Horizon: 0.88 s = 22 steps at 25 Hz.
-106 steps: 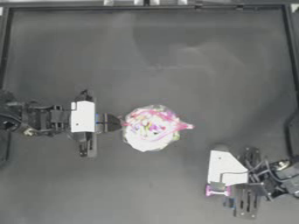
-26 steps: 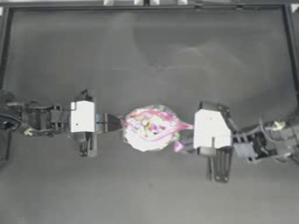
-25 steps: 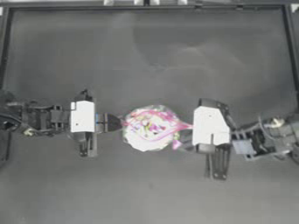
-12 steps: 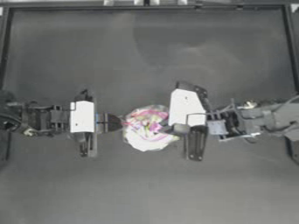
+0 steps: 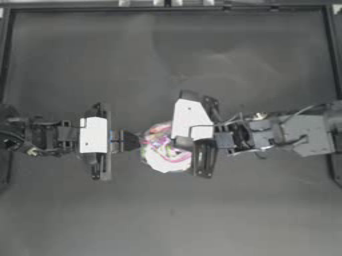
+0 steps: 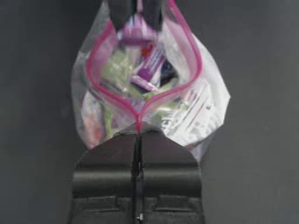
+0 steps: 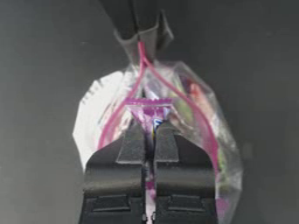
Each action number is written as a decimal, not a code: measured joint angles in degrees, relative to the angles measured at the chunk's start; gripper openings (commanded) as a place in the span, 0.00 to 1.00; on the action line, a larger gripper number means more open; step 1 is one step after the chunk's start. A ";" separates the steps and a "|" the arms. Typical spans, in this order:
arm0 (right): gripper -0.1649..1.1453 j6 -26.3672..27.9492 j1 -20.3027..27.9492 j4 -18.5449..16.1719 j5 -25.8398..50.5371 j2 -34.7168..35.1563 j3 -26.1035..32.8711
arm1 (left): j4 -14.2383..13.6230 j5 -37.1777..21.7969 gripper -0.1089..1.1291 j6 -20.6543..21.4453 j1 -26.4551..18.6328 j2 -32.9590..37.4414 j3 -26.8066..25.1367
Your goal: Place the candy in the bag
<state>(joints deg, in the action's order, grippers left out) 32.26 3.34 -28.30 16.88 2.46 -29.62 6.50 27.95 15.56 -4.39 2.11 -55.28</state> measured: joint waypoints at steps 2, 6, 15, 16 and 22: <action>0.16 0.00 0.00 0.26 -0.26 0.53 0.00 | -0.09 0.09 0.12 0.00 0.00 0.00 0.00; 0.16 0.00 0.09 0.88 -0.26 1.23 0.00 | -0.18 0.09 0.12 0.00 0.26 0.00 0.00; 0.38 0.00 0.00 1.05 -0.35 1.67 -0.09 | -0.26 0.09 0.12 0.00 0.44 0.00 0.00; 0.44 0.00 0.00 1.05 -0.26 1.67 0.00 | -0.18 0.09 0.12 0.00 0.44 0.00 0.00; 0.75 0.00 0.00 1.32 -0.35 2.29 -0.09 | -0.26 0.09 0.12 0.00 0.44 0.00 0.00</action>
<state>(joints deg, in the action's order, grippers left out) 32.26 3.34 -26.98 16.52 4.75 -29.71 6.24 28.04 15.56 -3.96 2.11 -55.28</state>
